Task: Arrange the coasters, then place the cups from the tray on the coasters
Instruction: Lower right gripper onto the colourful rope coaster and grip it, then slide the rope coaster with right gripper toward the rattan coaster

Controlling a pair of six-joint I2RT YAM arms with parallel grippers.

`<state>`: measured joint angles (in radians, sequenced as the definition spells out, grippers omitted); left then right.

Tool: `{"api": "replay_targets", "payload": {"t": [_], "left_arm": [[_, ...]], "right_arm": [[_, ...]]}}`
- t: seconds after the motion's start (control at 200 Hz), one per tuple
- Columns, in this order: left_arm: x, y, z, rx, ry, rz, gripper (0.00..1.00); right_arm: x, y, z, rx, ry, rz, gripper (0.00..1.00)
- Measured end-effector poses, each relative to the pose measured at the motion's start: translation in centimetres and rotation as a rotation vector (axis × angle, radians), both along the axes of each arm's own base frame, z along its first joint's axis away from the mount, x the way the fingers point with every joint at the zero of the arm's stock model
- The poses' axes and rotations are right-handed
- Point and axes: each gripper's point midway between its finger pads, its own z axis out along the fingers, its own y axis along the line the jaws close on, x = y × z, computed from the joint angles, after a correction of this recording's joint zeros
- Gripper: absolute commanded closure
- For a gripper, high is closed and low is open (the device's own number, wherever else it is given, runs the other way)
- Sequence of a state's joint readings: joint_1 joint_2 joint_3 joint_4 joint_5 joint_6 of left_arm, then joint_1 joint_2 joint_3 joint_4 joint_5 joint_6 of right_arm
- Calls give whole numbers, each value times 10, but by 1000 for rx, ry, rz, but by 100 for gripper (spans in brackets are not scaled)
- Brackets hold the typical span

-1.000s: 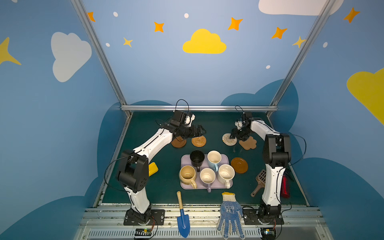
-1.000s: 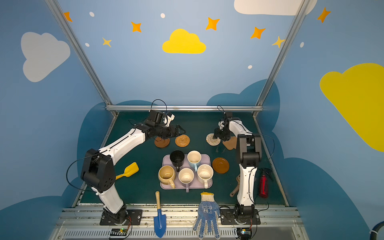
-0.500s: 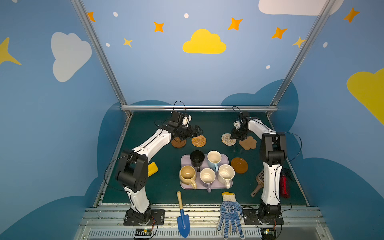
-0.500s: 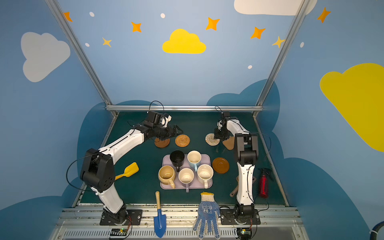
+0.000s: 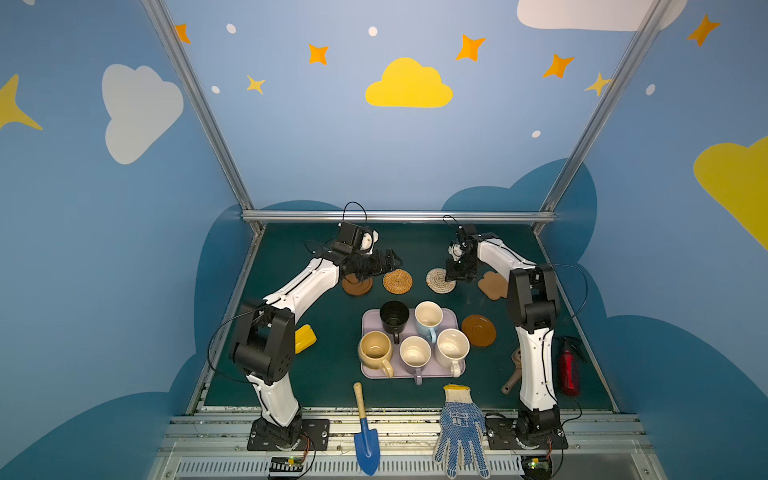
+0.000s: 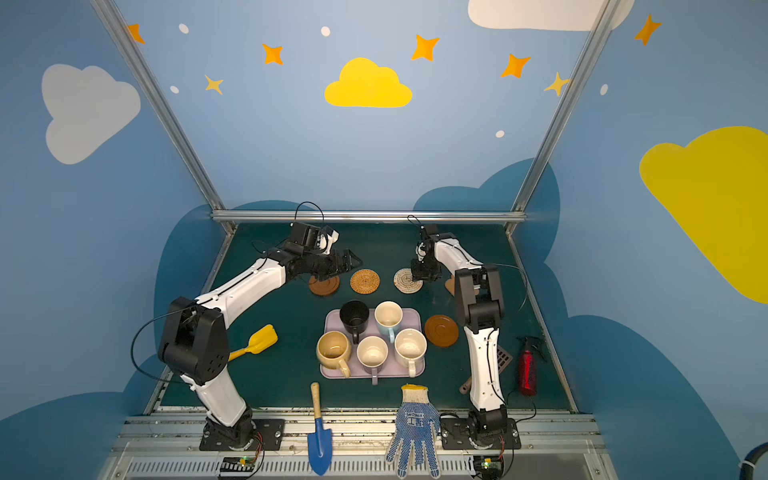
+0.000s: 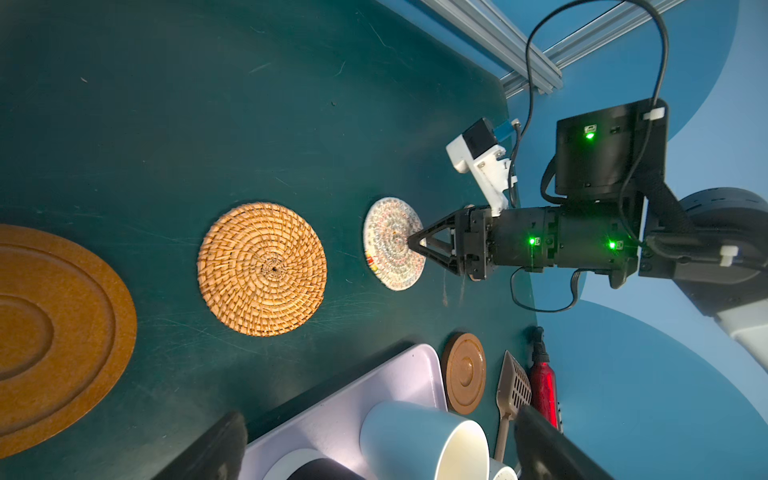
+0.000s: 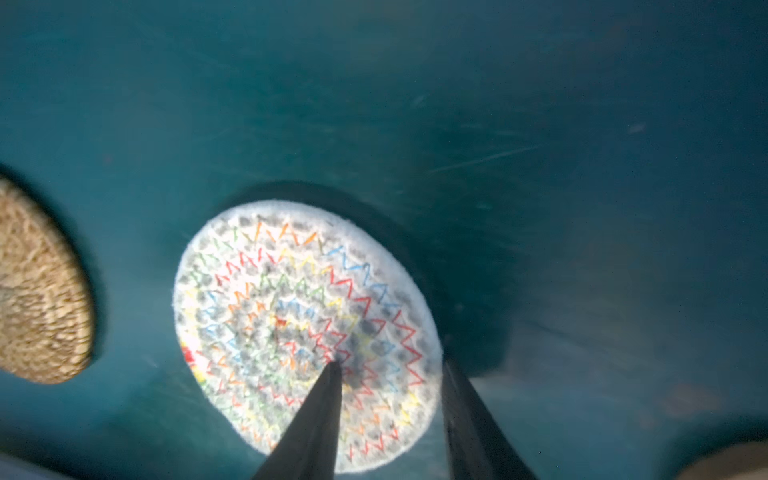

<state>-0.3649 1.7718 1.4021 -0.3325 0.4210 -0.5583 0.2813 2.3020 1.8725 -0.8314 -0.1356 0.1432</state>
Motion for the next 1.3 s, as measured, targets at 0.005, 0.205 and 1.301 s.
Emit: {"api": "replay_targets", "payload": {"t": [0.005,0.205,1.301], "left_arm": [[0,0,0,0,0,0,0],[-1,2,-4,-6,9,11,0],[-1,8,-7,45,-14,40,0]], "right_arm": [[0,0,0,0,0,1,60],[-4,11,0,-5,10,10,60],[-5,22,4,11,11,-61,40]]}}
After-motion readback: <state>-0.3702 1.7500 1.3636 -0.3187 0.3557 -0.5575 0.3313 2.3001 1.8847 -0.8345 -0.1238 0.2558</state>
